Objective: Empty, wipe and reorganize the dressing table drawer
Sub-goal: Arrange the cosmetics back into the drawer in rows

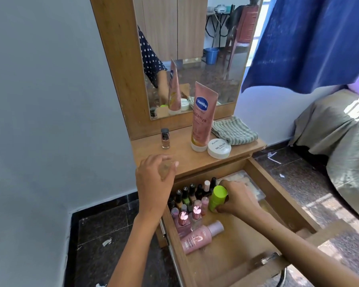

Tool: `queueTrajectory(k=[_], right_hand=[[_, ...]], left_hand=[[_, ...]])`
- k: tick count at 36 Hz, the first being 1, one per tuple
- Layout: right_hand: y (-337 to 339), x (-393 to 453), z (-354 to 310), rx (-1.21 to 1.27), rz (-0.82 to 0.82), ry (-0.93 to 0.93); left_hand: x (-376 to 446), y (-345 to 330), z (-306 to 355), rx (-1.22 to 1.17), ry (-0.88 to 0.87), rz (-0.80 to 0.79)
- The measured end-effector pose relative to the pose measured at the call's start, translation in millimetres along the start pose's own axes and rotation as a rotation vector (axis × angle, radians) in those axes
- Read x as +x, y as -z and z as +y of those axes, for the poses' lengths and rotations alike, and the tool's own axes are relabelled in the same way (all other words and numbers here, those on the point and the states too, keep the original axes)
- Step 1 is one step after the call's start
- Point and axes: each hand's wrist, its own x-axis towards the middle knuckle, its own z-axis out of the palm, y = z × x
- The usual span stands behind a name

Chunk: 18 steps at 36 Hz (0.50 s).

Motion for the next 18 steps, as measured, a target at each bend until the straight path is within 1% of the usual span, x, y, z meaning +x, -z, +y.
queueTrajectory(k=[5, 9, 12, 15, 18], right_hand=[[3.4, -3.4, 0.4, 0.000, 0.057, -0.009], [14.9, -11.7, 1.0, -0.074, 0.079, -0.035], [26.8, -26.3, -1.3, -0.103, 0.144, -0.048], [35.2, -41.7, -10.6, -0.018, 0.263, 0.035], [35.2, -46.5, -22.5, 0.170, 0.305, 0.161]], left_hand=[[6.1, -3.6, -0.1, 0.030, -0.017, 0.026], [10.2, -5.4, -2.4, 0.075, -0.024, 0.027], [13.2, -6.0, -5.0, 0.113, -0.063, 0.032], [19.0, -8.0, -7.9, 0.129, -0.060, 0.024], [29.1, -10.8, -8.9, 0.178, -0.058, 0.012]])
